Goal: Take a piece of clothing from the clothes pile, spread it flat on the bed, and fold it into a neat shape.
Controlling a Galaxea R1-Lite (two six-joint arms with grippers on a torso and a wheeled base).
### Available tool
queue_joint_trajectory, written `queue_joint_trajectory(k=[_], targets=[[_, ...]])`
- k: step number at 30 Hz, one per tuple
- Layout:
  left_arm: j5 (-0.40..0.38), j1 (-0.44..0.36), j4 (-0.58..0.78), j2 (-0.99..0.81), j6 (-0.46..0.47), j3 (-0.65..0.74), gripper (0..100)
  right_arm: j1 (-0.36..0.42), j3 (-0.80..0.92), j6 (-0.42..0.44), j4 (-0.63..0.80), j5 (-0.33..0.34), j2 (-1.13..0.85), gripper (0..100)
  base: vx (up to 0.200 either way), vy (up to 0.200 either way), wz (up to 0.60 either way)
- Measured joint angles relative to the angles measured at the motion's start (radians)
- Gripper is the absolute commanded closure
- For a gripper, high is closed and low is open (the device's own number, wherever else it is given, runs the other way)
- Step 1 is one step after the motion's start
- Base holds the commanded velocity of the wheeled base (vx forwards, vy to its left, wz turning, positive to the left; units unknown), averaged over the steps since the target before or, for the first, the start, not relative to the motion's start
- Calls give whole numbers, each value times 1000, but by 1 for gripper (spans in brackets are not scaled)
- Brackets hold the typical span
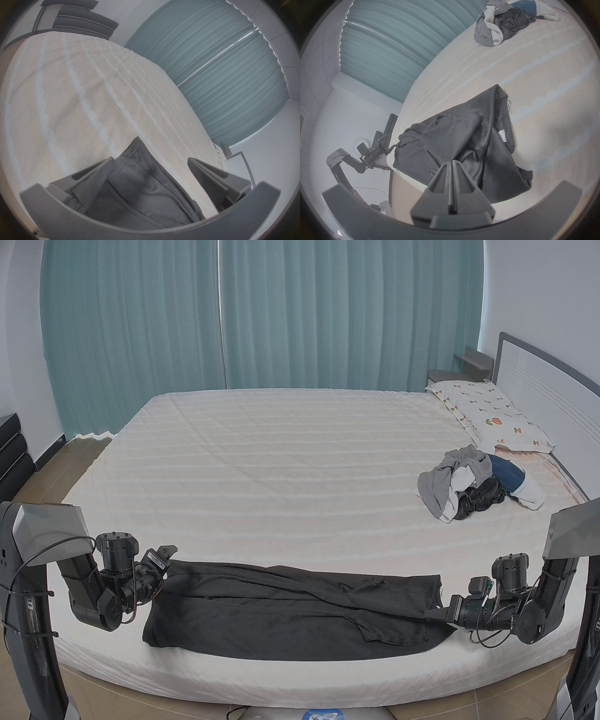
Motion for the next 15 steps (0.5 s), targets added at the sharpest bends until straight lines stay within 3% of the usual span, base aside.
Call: queue_joint_trajectory(k=[8,15], targets=[[-11,14,48,-10,174,-46,0,0,-8,4,-2,14,18,100,0,0,0],[-100,17,251,-8,295,-159,0,0,-12,10,-3,27,34,100,0,0,0]])
